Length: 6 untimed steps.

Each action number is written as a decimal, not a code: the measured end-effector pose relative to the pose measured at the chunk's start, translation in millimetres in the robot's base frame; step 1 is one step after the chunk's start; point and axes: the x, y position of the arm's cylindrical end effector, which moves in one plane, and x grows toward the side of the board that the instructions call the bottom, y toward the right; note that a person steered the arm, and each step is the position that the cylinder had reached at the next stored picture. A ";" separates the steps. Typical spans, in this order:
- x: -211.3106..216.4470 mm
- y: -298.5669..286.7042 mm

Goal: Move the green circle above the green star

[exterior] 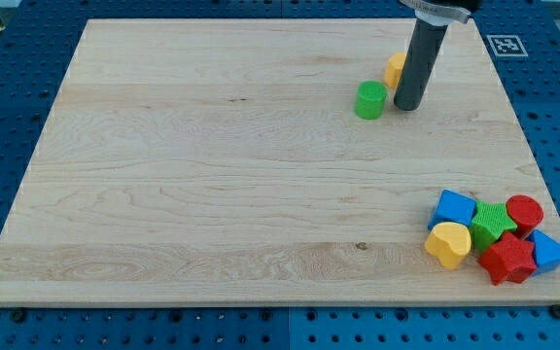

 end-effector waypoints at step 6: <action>31.7 -139.4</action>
